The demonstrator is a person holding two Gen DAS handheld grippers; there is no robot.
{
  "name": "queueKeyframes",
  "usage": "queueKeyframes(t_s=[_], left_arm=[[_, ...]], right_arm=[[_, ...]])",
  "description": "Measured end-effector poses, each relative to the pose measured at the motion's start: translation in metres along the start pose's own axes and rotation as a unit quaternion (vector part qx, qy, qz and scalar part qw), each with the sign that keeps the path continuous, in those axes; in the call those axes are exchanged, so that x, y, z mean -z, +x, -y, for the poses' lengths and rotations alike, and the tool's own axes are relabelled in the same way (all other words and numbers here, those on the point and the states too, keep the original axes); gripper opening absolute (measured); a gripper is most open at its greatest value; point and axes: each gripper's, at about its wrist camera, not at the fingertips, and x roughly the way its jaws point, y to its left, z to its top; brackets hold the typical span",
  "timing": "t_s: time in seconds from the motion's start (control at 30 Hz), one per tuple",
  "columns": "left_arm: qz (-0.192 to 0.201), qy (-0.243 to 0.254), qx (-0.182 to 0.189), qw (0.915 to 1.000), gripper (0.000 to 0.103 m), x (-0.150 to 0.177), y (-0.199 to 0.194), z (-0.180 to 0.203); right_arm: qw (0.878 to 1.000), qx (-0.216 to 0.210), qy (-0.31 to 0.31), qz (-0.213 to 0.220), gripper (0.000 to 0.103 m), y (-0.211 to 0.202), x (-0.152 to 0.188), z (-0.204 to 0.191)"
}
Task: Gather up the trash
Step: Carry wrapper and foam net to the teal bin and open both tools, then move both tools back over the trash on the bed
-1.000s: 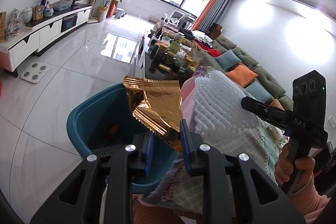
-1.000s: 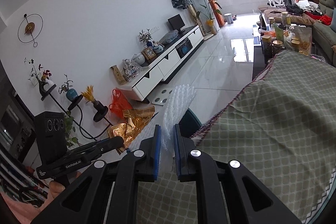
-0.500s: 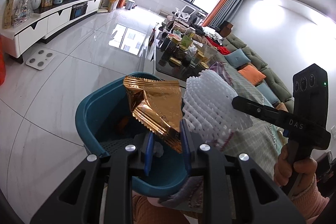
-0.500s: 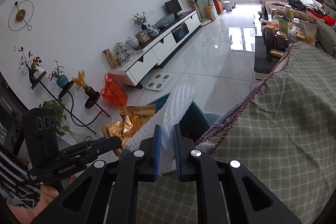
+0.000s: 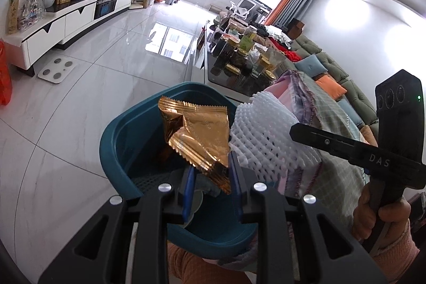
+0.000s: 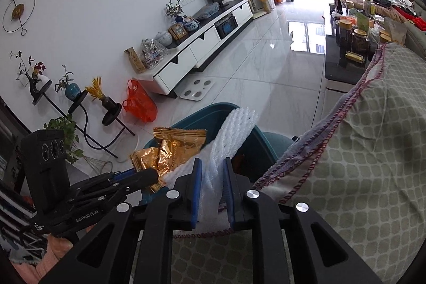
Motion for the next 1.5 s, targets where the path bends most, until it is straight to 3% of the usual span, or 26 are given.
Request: queueKeyframes(t_s=[0.4, 0.5, 0.6, 0.83, 1.13, 1.5], left_arm=[[-0.006, -0.005, 0.004, 1.0000, 0.025, 0.003, 0.006, -0.002], [0.002, 0.005, 0.006, 1.0000, 0.029, 0.003, 0.000, 0.005], [0.013, 0.022, 0.015, 0.9996, 0.035, 0.004, -0.008, 0.017], [0.034, 0.074, 0.054, 0.9952, 0.049, 0.009, -0.022, 0.061], [0.021, 0.157, 0.137, 0.9778, 0.055, 0.031, -0.013, 0.139], [-0.023, 0.223, 0.193, 0.9552, 0.056, 0.058, 0.017, 0.214]], right_arm=[[1.000, -0.003, 0.013, -0.006, 0.029, 0.001, -0.001, 0.009], [1.000, -0.002, 0.015, 0.001, 0.029, -0.006, 0.002, 0.012], [1.000, 0.001, 0.015, 0.017, 0.040, -0.020, 0.006, 0.013], [0.998, 0.020, 0.006, 0.066, 0.048, -0.073, 0.024, 0.020], [0.988, 0.074, 0.025, 0.131, 0.053, -0.158, 0.061, 0.044], [0.966, 0.147, 0.095, 0.189, 0.055, -0.249, 0.121, 0.097]])
